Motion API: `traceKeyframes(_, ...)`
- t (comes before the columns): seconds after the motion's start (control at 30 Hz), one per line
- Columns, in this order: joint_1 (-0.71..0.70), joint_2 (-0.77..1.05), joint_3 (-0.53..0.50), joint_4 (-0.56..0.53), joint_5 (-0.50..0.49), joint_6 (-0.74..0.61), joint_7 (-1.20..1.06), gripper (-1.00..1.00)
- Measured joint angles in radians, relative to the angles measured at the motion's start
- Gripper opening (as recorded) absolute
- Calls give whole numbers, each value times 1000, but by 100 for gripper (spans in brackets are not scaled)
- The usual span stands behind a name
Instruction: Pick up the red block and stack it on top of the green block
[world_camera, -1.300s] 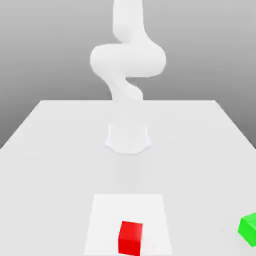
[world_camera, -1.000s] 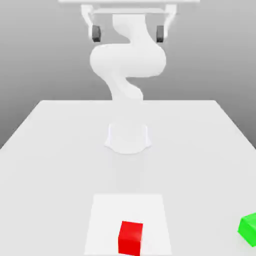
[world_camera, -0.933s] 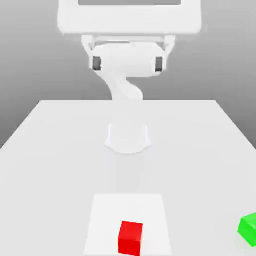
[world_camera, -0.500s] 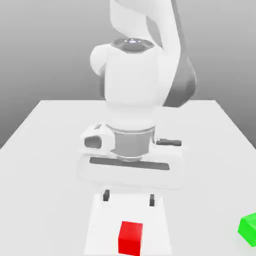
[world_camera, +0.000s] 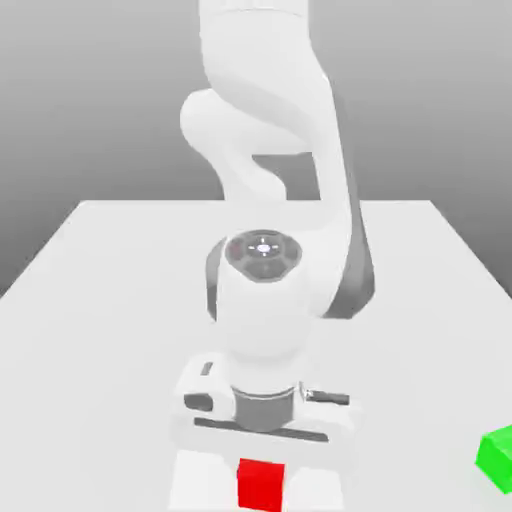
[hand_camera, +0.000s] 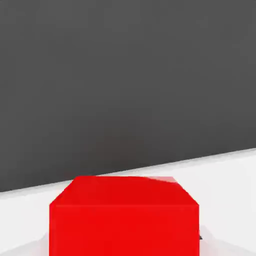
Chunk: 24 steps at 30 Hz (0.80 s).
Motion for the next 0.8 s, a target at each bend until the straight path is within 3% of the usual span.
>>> traceKeyframes(0.13,13,-105,19,-7,12,-99,22,-100)
traceKeyframes(0.67,392,-69,162,174,-47,-251,665,-100)
traceKeyframes(0.8,448,21,152,198,-87,-184,754,-100)
